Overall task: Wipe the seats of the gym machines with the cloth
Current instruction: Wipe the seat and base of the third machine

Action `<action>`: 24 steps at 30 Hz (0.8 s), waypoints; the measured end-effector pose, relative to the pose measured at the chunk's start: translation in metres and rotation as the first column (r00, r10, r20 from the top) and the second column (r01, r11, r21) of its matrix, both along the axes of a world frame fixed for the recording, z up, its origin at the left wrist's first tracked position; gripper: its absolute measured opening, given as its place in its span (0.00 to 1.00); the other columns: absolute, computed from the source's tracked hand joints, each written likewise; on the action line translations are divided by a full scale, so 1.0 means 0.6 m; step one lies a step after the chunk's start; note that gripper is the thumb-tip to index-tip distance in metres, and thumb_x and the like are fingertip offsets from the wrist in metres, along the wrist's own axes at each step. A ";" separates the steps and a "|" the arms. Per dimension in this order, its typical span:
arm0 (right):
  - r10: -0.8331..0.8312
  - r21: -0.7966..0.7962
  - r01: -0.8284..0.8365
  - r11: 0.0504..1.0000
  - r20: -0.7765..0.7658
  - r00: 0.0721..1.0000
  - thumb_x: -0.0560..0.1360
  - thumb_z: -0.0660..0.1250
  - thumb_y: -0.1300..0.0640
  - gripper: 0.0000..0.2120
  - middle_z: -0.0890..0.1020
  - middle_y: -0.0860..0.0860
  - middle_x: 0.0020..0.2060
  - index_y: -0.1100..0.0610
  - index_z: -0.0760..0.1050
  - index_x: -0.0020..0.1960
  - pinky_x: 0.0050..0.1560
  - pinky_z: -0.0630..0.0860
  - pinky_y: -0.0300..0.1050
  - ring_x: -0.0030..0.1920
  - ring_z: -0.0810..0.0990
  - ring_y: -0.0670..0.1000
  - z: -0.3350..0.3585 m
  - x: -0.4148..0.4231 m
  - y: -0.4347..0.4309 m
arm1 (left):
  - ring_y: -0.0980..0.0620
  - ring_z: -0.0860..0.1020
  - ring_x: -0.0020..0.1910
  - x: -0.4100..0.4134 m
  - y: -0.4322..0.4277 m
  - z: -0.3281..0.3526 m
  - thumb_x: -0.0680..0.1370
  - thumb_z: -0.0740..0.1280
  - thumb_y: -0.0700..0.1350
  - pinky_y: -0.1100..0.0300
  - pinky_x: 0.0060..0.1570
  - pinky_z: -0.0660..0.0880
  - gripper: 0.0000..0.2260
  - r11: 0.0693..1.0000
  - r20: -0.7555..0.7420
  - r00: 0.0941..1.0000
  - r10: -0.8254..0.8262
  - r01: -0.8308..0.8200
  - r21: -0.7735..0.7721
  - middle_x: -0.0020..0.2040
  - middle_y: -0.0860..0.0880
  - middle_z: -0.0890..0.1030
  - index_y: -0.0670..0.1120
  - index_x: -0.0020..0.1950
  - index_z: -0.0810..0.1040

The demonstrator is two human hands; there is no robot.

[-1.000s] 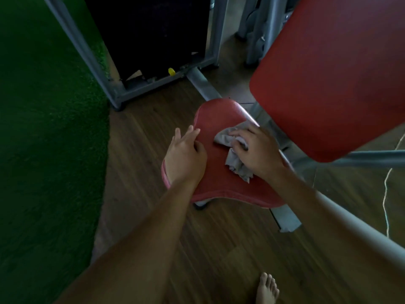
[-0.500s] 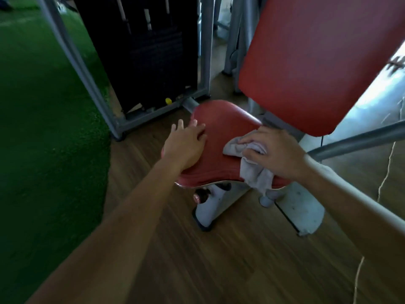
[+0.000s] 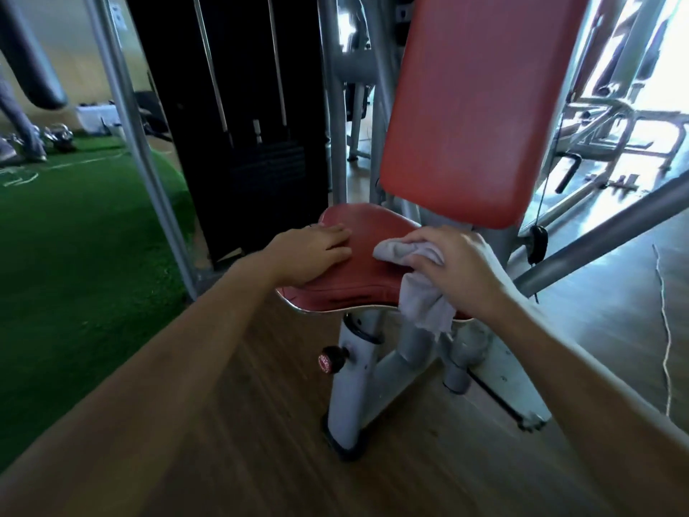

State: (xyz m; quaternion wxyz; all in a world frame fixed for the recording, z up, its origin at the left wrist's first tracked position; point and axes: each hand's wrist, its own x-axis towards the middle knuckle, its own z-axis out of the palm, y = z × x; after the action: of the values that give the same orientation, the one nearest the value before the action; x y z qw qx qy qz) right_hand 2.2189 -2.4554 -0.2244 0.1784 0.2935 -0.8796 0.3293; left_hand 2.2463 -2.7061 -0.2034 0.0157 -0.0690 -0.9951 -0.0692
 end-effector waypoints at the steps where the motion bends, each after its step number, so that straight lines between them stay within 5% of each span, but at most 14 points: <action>1: -0.023 -0.055 0.021 0.998 -0.032 0.999 0.76 0.70 0.48 0.11 0.82 0.40 0.50 0.42 0.80 0.58 0.51 0.71 0.38 0.52 0.79 0.42 -0.001 0.015 -0.003 | 0.49 0.57 0.80 0.002 -0.004 -0.001 0.84 0.53 0.58 0.50 0.77 0.55 0.23 1.000 0.000 1.000 -0.002 0.002 0.009 0.81 0.54 0.57 0.55 0.80 0.60; 6: -0.165 -0.299 0.116 0.947 -0.144 0.976 0.78 0.70 0.51 0.13 0.80 0.43 0.56 0.46 0.80 0.62 0.61 0.72 0.40 0.57 0.78 0.46 -0.034 0.096 -0.039 | 0.52 0.61 0.78 0.016 -0.028 -0.005 0.84 0.56 0.57 0.55 0.73 0.56 0.20 0.989 -0.039 0.999 -0.008 0.013 0.147 0.78 0.60 0.63 0.60 0.77 0.65; 10: -0.249 -0.356 0.210 0.911 -0.067 0.966 0.77 0.71 0.51 0.15 0.73 0.46 0.57 0.46 0.79 0.64 0.50 0.73 0.34 0.56 0.75 0.48 -0.081 0.127 -0.110 | 0.55 0.68 0.74 0.004 -0.049 -0.005 0.84 0.58 0.56 0.56 0.72 0.61 0.17 0.979 -0.077 0.997 0.004 0.012 0.204 0.75 0.62 0.69 0.62 0.73 0.71; 15: -0.374 -0.353 0.326 0.877 -0.075 0.925 0.77 0.70 0.45 0.13 0.72 0.49 0.54 0.48 0.79 0.59 0.44 0.71 0.40 0.55 0.72 0.51 -0.117 0.138 -0.194 | 0.56 0.70 0.71 -0.001 -0.059 -0.016 0.84 0.58 0.52 0.63 0.67 0.61 0.16 0.964 -0.119 0.993 0.020 0.013 0.264 0.72 0.60 0.73 0.59 0.71 0.75; 24: -0.400 -0.377 0.344 0.860 -0.077 0.913 0.78 0.69 0.50 0.09 0.73 0.47 0.48 0.49 0.77 0.57 0.38 0.76 0.43 0.46 0.76 0.48 -0.114 0.127 -0.176 | 0.49 0.74 0.68 0.001 -0.062 -0.015 0.85 0.57 0.53 0.53 0.68 0.68 0.16 0.958 -0.133 0.990 0.054 -0.014 0.286 0.72 0.52 0.75 0.61 0.70 0.75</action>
State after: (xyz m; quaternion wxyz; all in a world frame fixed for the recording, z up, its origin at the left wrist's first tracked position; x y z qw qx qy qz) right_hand 2.2951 -2.5612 -0.2930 0.3555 0.1048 -0.8291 0.4185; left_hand 2.2470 -2.7431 -0.2123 0.0963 -0.0537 -0.9723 -0.2061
